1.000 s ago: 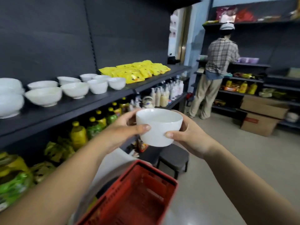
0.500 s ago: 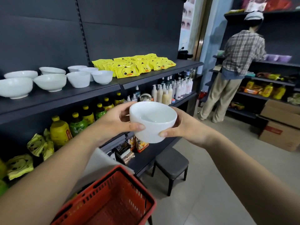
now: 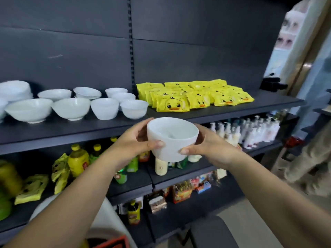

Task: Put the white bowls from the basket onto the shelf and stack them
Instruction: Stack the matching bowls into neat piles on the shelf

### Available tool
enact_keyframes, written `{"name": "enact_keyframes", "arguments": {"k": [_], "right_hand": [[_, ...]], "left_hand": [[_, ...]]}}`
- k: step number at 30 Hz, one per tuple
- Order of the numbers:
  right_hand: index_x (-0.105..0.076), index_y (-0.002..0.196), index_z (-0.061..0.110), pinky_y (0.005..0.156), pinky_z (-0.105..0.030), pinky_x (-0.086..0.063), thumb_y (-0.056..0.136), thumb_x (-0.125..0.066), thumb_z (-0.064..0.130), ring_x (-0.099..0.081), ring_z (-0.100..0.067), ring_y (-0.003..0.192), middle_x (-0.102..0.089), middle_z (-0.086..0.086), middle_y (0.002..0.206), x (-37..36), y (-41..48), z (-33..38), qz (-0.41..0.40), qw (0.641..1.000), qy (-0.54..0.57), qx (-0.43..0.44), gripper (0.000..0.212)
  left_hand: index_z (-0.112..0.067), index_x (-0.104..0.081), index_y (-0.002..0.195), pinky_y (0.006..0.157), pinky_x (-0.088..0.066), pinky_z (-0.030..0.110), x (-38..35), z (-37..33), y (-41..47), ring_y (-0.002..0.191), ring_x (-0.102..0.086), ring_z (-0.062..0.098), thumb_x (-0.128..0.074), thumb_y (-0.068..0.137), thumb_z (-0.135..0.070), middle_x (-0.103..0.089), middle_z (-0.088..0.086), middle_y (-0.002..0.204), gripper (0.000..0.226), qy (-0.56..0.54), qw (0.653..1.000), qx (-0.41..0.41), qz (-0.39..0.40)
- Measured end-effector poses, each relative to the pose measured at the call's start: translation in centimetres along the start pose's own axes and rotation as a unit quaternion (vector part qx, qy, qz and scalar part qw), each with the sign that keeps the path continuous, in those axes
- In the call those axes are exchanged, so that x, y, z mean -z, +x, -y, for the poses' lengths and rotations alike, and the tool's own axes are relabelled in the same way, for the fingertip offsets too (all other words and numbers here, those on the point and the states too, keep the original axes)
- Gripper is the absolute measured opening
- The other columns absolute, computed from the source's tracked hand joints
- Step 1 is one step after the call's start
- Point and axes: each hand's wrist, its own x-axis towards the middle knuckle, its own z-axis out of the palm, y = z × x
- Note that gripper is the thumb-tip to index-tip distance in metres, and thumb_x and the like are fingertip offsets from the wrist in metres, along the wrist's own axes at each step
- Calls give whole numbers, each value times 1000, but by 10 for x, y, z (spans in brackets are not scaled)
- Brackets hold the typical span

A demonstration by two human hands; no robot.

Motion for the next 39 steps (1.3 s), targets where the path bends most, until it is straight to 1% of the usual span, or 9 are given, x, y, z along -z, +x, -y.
{"name": "enact_keyframes", "arguments": {"k": [7, 11, 16, 19, 22, 26, 32, 36, 39], "right_hand": [[-58, 102, 27, 66, -12, -51, 61, -75, -2, -66, 5, 84, -71, 14, 92, 27, 117, -5, 183, 980, 41, 70, 53], [-58, 102, 28, 77, -17, -53, 56, -74, 7, -63, -3, 94, -68, 12, 99, 25, 179, 8, 249, 962, 51, 102, 53], [-53, 123, 22, 95, -30, -47, 50, -86, 22, -56, -12, 115, -63, 7, 118, 11, 251, 28, 291, 948, -8, 128, 80], [-54, 121, 23, 95, -29, -47, 54, -84, 20, -55, -8, 114, -62, 9, 117, -1, 294, 41, 304, 940, -34, 149, 73], [-54, 113, 24, 93, -26, -48, 65, -81, 11, -58, -7, 108, -63, 10, 111, -19, 343, 49, 314, 932, -75, 163, 56], [-53, 114, 15, 90, -26, -50, 56, -84, 18, -59, -15, 107, -63, 1, 113, -49, 399, 45, 311, 925, -152, 155, 66], [-45, 111, 26, 73, -8, -41, 68, -80, 22, -51, 1, 94, -50, 23, 96, -63, 418, 28, 322, 902, -246, 150, 55], [-46, 89, 29, 55, 0, -41, 75, -74, 11, -54, 12, 72, -49, 20, 85, -59, 418, 16, 366, 891, -241, 122, 37], [-42, 79, 31, 52, 5, -37, 77, -70, 3, -50, 26, 60, -47, 22, 83, -57, 418, 12, 399, 883, -219, 114, 40]], "left_hand": [[-29, -63, 101, 74, -52, 16, 17, 0, 36, 96, -65, 2, -89, 25, -51, -72, -14, 97, 84, 16, 986, -12, -163], [-26, -63, 101, 70, -53, 18, 31, -18, 53, 93, -66, 4, -91, 29, -40, -72, -11, 96, 79, 49, 975, -5, -216], [-19, -53, 117, 71, -52, 17, 74, -39, 80, 91, -65, -1, -79, 43, -22, -67, -10, 103, 79, 124, 952, 26, -280], [-23, -55, 114, 86, -50, 23, 117, -46, 99, 98, -65, 5, -79, 40, -30, -71, -11, 100, 78, 178, 940, 53, -286], [-24, -55, 112, 85, -47, 20, 164, -41, 123, 98, -65, 2, -82, 44, -29, -72, -15, 99, 74, 220, 931, 74, -282], [-19, -48, 121, 84, -49, 13, 215, -17, 146, 106, -60, 7, -85, 56, -20, -68, -11, 103, 75, 236, 919, 116, -295], [-31, -41, 125, 109, -31, 28, 251, 18, 152, 125, -43, 1, -77, 30, -54, -53, -14, 127, 104, 308, 889, 191, -280], [-29, -43, 120, 104, -35, 24, 249, 33, 156, 121, -47, 1, -76, 29, -55, -56, -17, 121, 100, 332, 884, 196, -263], [-31, -40, 118, 97, -35, 20, 243, 37, 158, 120, -46, 1, -73, 28, -56, -54, -11, 125, 99, 349, 875, 203, -266]]}}
